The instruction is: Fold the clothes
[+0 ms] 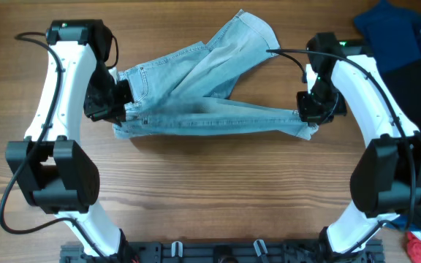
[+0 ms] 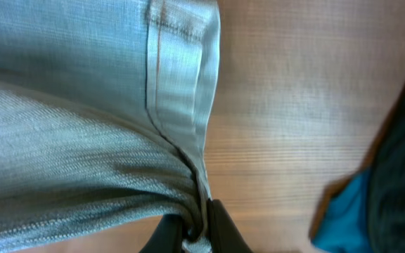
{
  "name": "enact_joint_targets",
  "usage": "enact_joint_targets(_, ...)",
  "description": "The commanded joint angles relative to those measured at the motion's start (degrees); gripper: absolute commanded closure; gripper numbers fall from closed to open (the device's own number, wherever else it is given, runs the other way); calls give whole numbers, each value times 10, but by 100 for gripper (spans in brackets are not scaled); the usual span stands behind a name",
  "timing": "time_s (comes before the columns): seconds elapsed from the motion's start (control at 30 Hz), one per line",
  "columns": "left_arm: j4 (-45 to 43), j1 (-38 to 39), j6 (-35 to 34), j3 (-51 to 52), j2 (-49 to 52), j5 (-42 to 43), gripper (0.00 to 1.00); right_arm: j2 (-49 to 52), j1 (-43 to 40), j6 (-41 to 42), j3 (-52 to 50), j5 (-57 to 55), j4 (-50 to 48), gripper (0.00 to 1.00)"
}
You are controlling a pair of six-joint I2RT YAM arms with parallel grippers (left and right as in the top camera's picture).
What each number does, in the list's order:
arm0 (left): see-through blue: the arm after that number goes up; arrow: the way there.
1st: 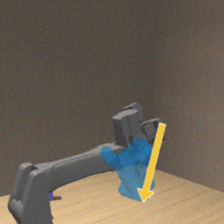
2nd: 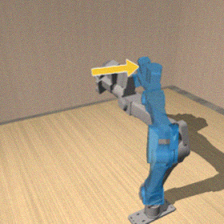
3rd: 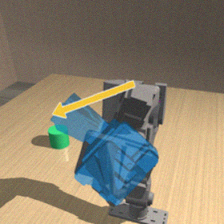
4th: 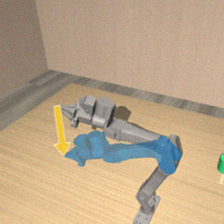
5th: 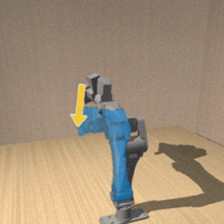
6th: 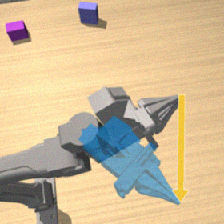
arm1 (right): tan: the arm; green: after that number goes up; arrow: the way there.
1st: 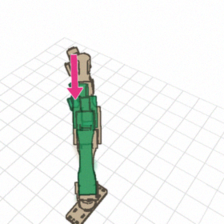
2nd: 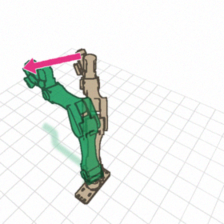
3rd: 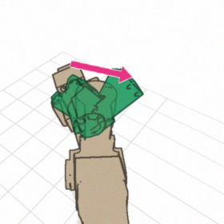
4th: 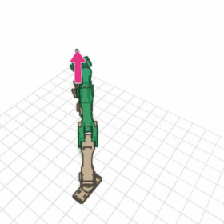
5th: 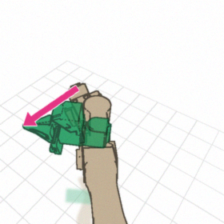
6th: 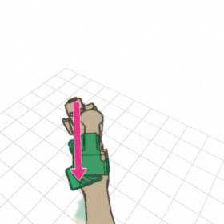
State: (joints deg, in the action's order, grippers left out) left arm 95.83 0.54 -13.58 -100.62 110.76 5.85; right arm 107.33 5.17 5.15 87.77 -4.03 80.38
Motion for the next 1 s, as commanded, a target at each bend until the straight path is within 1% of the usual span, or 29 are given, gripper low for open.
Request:
enact_joint_targets(0.0,-3,-14,11,78,-42,-24,96,-44,-15,10,-3,1,45,96)
enact_joint_targets(0.1,-26,-14,-4,148,-72,-25,96,-53,-15,8,-4,7,78,96)
enact_joint_targets(0.2,-54,-14,-28,226,-128,-27,96,-67,-15,25,-19,7,79,96)
enact_joint_targets(0.33,-69,-14,-49,296,-241,-26,96,-102,-15,52,-57,-1,69,96)
enact_joint_targets(0.43,-54,-19,-51,296,-355,-23,96,-155,-15,77,-75,-21,70,96)
enact_joint_targets(0.5,-59,-30,-51,296,-409,-29,96,-189,-15,52,-75,-25,34,96)
enact_joint_targets(0.53,-83,-54,-67,296,-448,-55,96,-216,-15,12,-72,-19,-25,96)
enact_joint_targets(0.63,-113,-78,-94,296,-466,-59,96,-224,-15,-9,-64,-20,-98,96)
enact_joint_targets(0.7,-153,-90,-118,299,-463,-59,96,-221,-15,-9,-63,-19,-196,96)
enact_joint_targets(0.8,-210,-91,-126,304,-447,-57,96,-215,-14,-9,-63,-19,-290,96)
enact_joint_targets(0.83,-266,-91,-134,304,-415,-58,96,-200,-14,-9,-63,-2,-349,96)
enact_joint_targets(0.97,-322,-91,-157,304,-356,-59,96,-156,-11,-23,-63,20,-388,96)
